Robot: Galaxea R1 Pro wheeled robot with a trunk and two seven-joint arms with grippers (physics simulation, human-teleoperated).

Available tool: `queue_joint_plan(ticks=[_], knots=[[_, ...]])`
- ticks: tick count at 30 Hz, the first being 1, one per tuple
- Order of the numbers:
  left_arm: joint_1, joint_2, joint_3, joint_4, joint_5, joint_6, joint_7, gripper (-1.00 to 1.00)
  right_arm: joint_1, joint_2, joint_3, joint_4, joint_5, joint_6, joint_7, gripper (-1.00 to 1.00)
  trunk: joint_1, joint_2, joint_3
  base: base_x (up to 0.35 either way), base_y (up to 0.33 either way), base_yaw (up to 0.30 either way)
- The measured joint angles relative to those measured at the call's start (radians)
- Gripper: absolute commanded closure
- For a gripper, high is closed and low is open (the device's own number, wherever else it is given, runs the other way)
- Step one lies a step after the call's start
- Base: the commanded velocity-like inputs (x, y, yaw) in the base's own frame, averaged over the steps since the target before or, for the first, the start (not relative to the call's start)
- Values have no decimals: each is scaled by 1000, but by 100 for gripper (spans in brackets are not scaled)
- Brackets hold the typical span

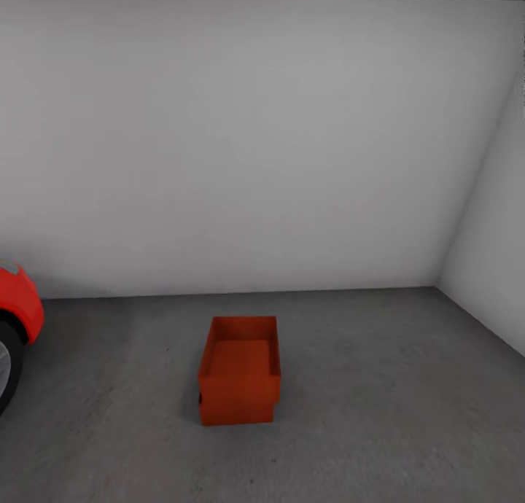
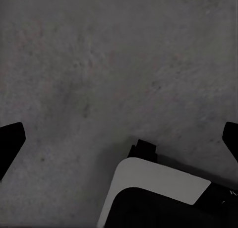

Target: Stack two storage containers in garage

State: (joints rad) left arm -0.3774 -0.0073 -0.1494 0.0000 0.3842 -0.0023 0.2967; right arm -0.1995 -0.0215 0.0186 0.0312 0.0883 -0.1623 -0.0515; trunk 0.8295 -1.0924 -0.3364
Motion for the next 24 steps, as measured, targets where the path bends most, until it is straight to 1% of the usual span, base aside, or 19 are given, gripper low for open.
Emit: queue_joint_plan(ticks=[2, 6, 7, 8, 9, 10, 13, 21, 24], knots=[[3, -4, 1, -1, -1, 1, 0, -100, 0, 0, 0, 0, 0, 0, 0, -100, 0, 0, 3, 0, 0, 0], [13, -2, 1, 0, -1, -2, -8, -100, 0, 0, 0, 0, 0, 0, 0, -100, 0, 0, 10, 0, 0, 0], [28, -4, 2, 0, 2, -3, -133, -100, 0, 1, 0, 0, 0, 0, 0, -100, 0, 0, 11, 0, 0, 0], [30, -3, 1, 0, 3, -3, -157, -100, 0, 1, 0, 0, 0, 0, 0, -100, 0, 0, 13, 0, 0, 0], [30, -1, 1, 0, 3, -3, -165, -100, 0, 1, 0, 0, 0, 0, 0, -100, 0, 0, 15, 0, 0, 0], [48, 21, 2, 0, 5, -2, -187, -100, 0, 1, 0, 0, 0, 0, 0, -100, 0, 0, 16, 0, 0, 0], [65, 30, 2, 1, 5, -2, -192, -100, 0, 2, 0, 0, 0, 0, 0, -100, 0, 0, 21, 0, 0, 0], [82, 39, 1, 0, 5, -2, -197, -100, 0, 1, 0, 0, 0, 0, 0, -100, 0, 0, 34, 0, 0, 0], [92, 57, 1, 1, 5, -2, -204, -100, 0, 1, 0, 1, 0, 0, 0, -100, 0, 0, 39, 0, 0, 0]])
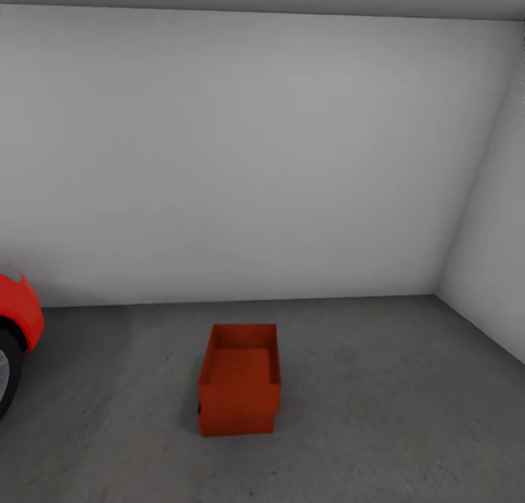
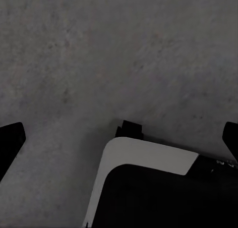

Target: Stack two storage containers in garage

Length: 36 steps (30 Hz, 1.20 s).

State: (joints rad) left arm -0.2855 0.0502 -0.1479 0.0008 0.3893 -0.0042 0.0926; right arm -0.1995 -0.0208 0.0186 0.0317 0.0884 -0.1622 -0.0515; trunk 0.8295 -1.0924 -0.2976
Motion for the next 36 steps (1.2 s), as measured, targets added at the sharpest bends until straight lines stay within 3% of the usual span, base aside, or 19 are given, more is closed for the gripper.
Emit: queue_joint_plan(ticks=[5, 36], knots=[[20, 13, -1, -1, -1, -1, -4, -100, 0, 0, 0, -1, 0, 0, 0, -100, 0, 0, 8, 0, 0, 0], [28, 1, -2, 1, -2, -1, -4, -100, 0, -2, 0, -1, 3, 0, 1, -100, 0, 0, 53, 0, 0, 0]])
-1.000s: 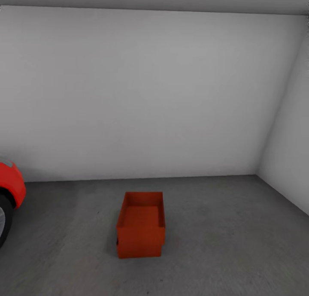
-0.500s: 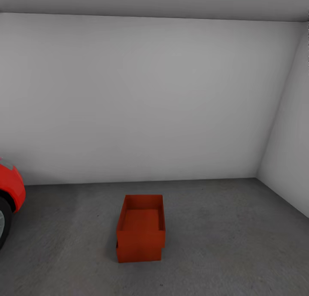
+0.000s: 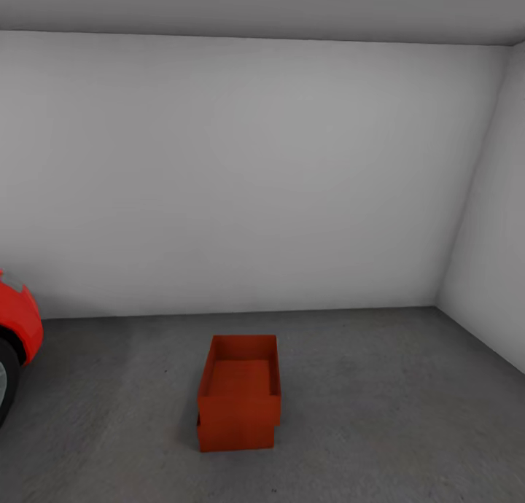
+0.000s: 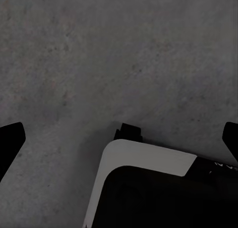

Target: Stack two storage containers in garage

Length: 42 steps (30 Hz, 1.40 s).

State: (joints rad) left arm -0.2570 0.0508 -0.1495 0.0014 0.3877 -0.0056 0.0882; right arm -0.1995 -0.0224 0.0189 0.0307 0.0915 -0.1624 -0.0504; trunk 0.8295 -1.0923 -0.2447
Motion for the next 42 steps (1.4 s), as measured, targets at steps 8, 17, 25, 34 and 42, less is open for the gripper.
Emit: queue_joint_plan(ticks=[8, 17, 25, 34, 42], knots=[[0, 0, 0, 0, 0, 0, 0, -100, 0, -3, 6, 0, 21, 3, 7, -100, 0, 0, 1, 0, 0, 0], [0, 0, 0, 0, 0, 0, 0, -100, 0, 3, 7, 0, 53, 1, 8, -100, 0, 0, 1, 0, 0, 0], [1, 0, 0, 0, 0, 0, 0, -100, 0, 4, 7, 0, 54, 1, 7, -100, 0, 0, 6, 0, 0, 106], [0, 0, 0, 0, 0, 0, 0, -100, 0, 4, 7, 0, 54, 2, 7, -100, 0, 0, 14, 0, 0, 97], [0, 2, 0, -4, -6, -1, 1, -100, 0, 3, 7, 0, 54, 1, 7, -100, 0, 0, 15, 0, 0, 11]])
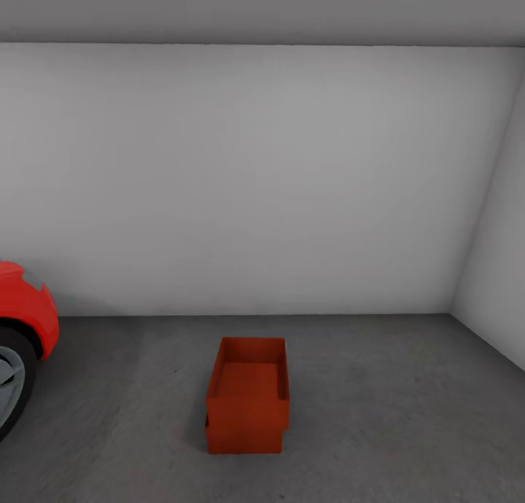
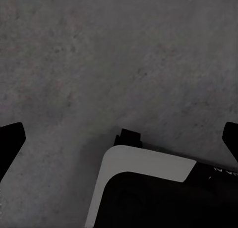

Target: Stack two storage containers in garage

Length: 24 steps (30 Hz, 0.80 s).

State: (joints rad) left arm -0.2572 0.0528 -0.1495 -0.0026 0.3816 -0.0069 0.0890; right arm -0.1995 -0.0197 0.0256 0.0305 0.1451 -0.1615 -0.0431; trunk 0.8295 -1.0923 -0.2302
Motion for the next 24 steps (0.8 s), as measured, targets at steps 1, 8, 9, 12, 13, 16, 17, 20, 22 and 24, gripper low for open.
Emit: queue_joint_plan(ticks=[1, 8, 9, 12, 13, 16, 17, 20, 22, 24], knots=[[0, 0, 0, -1, -1, 0, 0, -100, 0, 0, 0, 0, 1, 0, 0, -100, 0, 0, 0, 0, 0, 2], [0, 2, 0, -5, -3, 0, 0, -100, 0, 0, 0, 0, 4, 2, 1, -100, 0, 0, 0, 0, 0, 0], [0, 2, 0, -6, -3, 0, 0, -100, 0, -1, 1, 0, 5, 3, 1, -100, 0, 0, 0, 0, 0, 0], [0, 2, 0, -5, -3, 1, 0, -100, 0, -1, 1, 0, 5, 4, 1, -100, 0, 0, 0, 0, 0, 0], [0, 2, 0, -5, -3, 1, 0, -100, 0, -2, 1, 0, 5, 3, 1, -100, 0, 0, 0, 0, 0, 0], [0, 2, 0, -5, -3, 1, 0, -100, 0, -3, 0, -1, 3, 1, 0, -100, 0, 0, 0, 0, 0, 0], [0, 2, 0, -5, -3, 1, 0, -100, 0, -4, -1, -1, 3, 1, -1, -100, 0, 0, 0, 0, 0, 0], [0, 2, 0, -5, -3, 0, 0, -100, 0, -5, -1, -1, 3, 1, -2, -100, 0, 0, 0, 0, 0, 0], [0, 3, -1, -5, -3, 0, 0, -100, 0, -5, -1, -1, 4, 1, -3, -100, 0, 0, 0, 0, 0, 0], [0, 3, -2, -5, -3, 1, 0, -100, 0, -5, -2, -1, 3, 1, -3, -100, 0, 0, 0, 0, 0, 0]])
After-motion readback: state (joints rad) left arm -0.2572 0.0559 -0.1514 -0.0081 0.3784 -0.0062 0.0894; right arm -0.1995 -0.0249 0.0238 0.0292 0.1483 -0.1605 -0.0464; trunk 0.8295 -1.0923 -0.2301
